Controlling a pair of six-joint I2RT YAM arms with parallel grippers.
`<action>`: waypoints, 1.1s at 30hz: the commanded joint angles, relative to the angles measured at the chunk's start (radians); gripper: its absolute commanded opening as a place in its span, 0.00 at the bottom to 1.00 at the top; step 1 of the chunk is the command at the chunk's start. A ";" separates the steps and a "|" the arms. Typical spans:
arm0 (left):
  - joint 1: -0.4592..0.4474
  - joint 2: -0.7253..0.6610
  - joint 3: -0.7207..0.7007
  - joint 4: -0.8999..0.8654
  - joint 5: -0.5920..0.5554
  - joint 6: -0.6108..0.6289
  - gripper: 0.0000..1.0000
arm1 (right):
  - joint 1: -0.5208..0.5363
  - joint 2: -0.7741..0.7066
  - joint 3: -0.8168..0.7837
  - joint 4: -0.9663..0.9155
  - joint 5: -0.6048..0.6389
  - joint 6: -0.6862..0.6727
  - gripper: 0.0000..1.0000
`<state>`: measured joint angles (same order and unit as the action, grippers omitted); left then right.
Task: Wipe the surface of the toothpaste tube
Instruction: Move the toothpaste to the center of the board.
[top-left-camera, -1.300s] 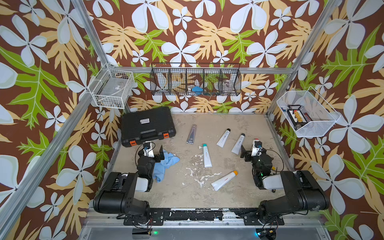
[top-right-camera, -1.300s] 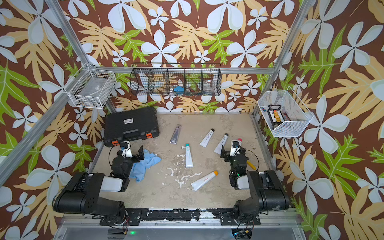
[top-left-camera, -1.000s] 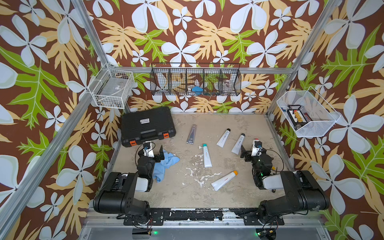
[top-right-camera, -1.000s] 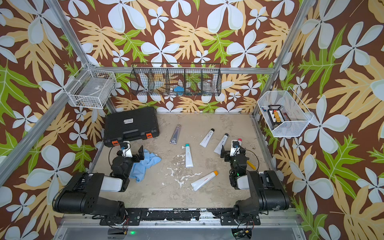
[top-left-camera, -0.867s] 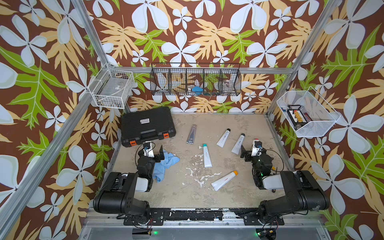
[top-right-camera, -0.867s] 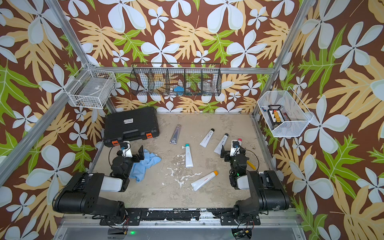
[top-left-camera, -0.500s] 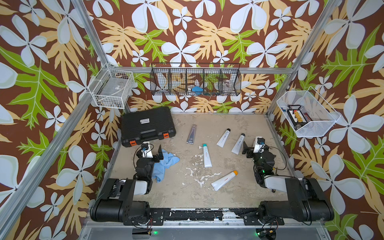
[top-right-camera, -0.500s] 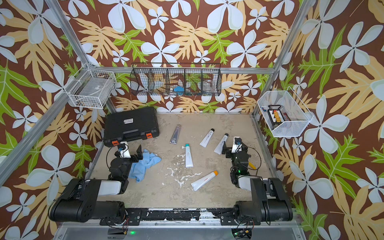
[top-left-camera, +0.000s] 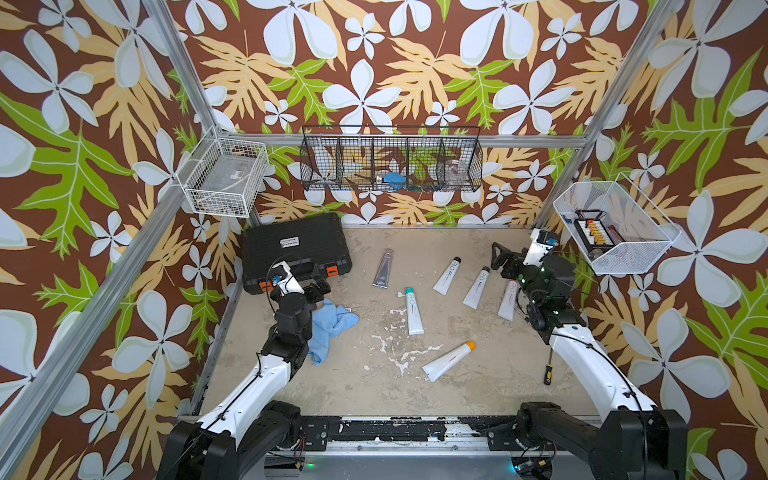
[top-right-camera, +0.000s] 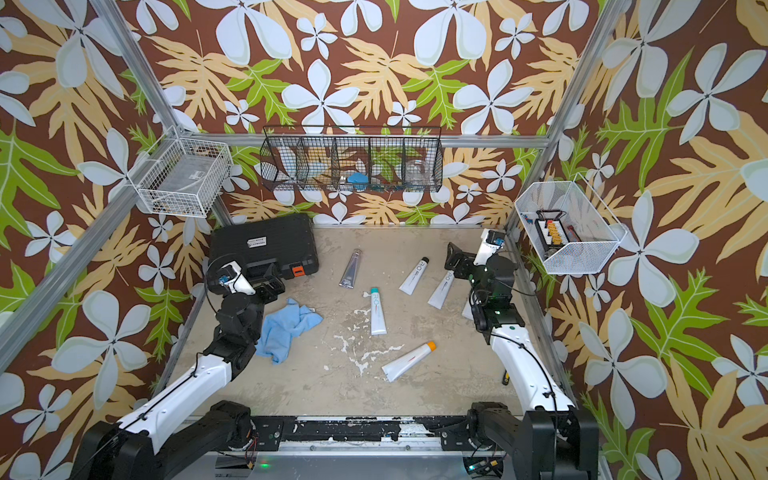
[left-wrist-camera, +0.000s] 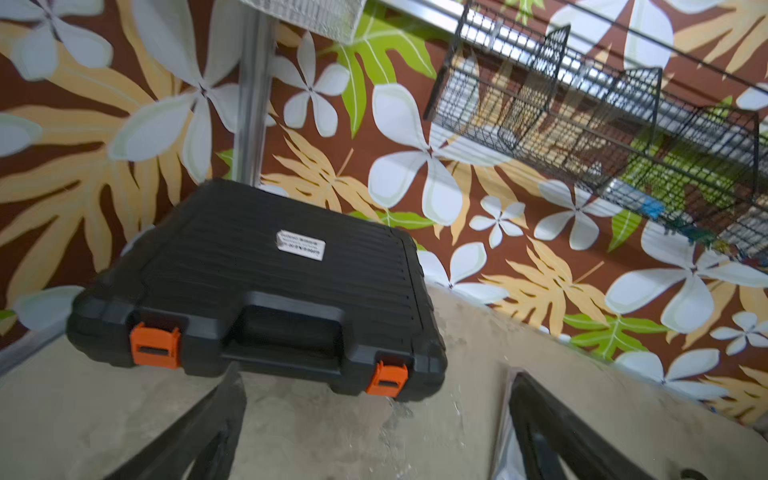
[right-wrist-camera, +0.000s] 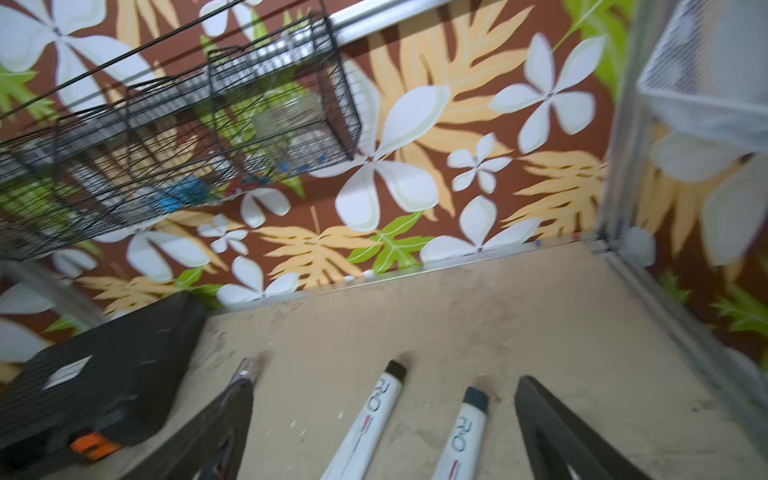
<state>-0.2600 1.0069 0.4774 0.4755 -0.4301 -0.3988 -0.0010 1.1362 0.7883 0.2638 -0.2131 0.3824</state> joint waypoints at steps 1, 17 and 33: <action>-0.017 0.032 0.082 -0.241 0.159 -0.142 1.00 | 0.009 -0.001 0.032 -0.181 -0.246 0.068 0.94; 0.012 0.041 0.182 -0.705 0.341 -0.224 1.00 | 0.386 0.046 -0.034 -0.255 -0.176 0.052 0.92; 0.038 0.157 0.102 -0.732 0.364 -0.235 0.95 | 0.524 0.371 0.116 -0.272 -0.028 -0.027 0.88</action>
<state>-0.2241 1.1481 0.5823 -0.2409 -0.0593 -0.6373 0.5129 1.4811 0.8803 0.0055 -0.2737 0.3805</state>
